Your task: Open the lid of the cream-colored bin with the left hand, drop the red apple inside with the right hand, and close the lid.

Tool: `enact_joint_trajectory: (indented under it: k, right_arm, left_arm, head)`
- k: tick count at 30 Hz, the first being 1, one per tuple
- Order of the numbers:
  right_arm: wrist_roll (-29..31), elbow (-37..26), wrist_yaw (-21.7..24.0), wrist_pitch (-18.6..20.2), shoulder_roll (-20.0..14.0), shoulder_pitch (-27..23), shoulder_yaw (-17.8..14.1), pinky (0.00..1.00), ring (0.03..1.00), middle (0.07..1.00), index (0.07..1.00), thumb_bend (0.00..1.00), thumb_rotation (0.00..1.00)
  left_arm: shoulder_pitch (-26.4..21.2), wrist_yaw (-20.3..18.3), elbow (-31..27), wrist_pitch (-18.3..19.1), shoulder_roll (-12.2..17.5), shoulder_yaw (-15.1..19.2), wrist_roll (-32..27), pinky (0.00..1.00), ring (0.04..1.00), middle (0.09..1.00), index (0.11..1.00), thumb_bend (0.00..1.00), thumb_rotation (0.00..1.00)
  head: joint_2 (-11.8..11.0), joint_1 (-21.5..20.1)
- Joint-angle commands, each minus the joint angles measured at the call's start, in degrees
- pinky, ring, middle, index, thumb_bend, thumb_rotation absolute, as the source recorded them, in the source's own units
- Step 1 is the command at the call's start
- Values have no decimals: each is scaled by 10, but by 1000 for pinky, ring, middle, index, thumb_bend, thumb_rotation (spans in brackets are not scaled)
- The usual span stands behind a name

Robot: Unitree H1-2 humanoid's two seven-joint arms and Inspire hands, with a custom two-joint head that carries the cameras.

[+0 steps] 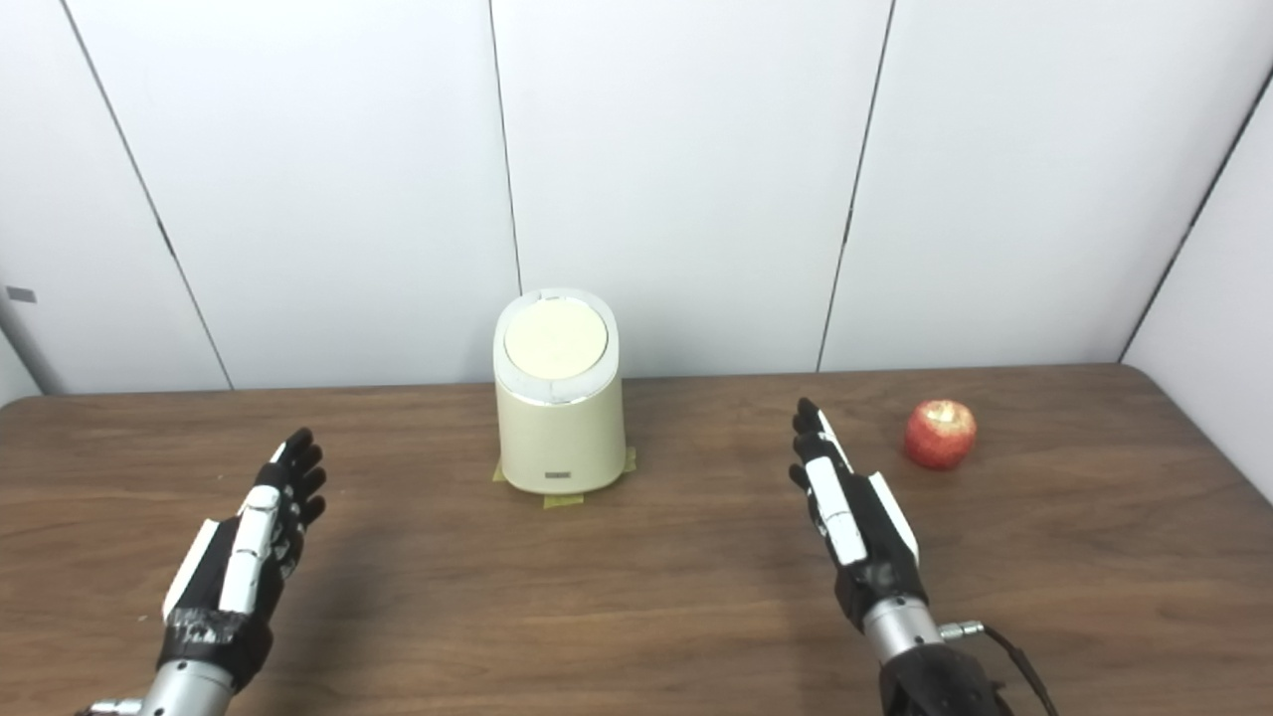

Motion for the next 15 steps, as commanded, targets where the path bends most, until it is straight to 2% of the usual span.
enact_joint_trajectory:
  k: [1, 15]
  right_arm:
    - [3, -21, -7, -7, 2, -16, -5, 967, 1000, 1000, 1000, 663, 988]
    - [2, -27, -11, 7, 2, -18, -4, 967, 1000, 1000, 1000, 648, 991]
  left_arm:
    - [-16, 7, -15, -20, 1, 2, -1, 1000, 1000, 1000, 1000, 470, 1000]
    - [-19, 22, -14, -8, 5, -1, 13, 1000, 1000, 1000, 1000, 442, 1000]
  head:
    - [2, 1]
    - [3, 2]
